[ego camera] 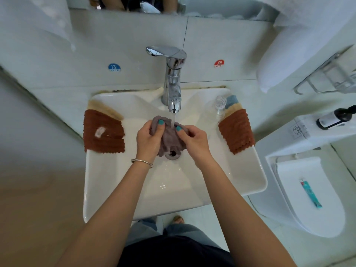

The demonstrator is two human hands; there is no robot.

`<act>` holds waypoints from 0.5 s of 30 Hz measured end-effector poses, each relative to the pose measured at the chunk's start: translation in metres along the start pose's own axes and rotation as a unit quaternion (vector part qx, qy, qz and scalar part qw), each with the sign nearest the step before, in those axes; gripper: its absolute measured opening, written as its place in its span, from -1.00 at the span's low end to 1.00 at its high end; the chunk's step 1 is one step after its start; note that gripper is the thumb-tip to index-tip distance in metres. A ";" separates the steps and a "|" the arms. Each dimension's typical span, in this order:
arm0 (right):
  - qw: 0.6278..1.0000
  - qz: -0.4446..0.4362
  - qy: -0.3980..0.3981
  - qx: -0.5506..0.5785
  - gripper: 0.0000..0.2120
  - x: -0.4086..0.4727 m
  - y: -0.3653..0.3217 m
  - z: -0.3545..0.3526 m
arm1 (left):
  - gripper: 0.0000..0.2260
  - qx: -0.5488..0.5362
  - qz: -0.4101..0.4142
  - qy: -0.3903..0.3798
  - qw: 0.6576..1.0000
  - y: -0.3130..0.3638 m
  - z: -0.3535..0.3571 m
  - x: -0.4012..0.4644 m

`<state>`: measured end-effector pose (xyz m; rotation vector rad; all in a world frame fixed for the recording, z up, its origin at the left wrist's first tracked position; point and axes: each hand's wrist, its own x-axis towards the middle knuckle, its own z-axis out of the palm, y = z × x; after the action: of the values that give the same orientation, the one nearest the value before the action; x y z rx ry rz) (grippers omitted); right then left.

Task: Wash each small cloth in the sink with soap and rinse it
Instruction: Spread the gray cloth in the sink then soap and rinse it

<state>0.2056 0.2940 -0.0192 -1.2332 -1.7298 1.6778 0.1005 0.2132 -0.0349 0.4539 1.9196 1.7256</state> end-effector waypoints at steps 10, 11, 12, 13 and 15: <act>0.990 -0.073 0.015 -0.123 -0.84 -0.011 -0.005 0.039 | -0.91 -0.045 0.018 0.066 0.997 0.002 0.005 -0.008; 0.989 -0.069 0.021 -0.129 -0.85 -0.013 -0.006 0.042 | -0.90 -0.058 0.011 0.075 0.995 0.004 0.012 -0.012; 0.989 -0.067 0.028 -0.126 -0.85 -0.013 -0.006 0.044 | -0.86 -0.073 -0.001 0.079 0.994 0.007 0.018 -0.017; 0.991 -0.067 0.035 -0.113 -0.86 -0.014 -0.007 0.045 | -0.83 -0.086 -0.010 0.081 0.993 0.008 0.022 -0.019; 0.994 -0.075 0.046 -0.067 -0.85 -0.016 -0.009 0.045 | -0.75 -0.104 -0.017 0.076 0.991 0.008 0.030 -0.021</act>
<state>0.1750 0.2572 -0.0145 -1.1862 -1.8552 1.4184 0.1340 0.2265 -0.0259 0.2165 1.8099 1.9616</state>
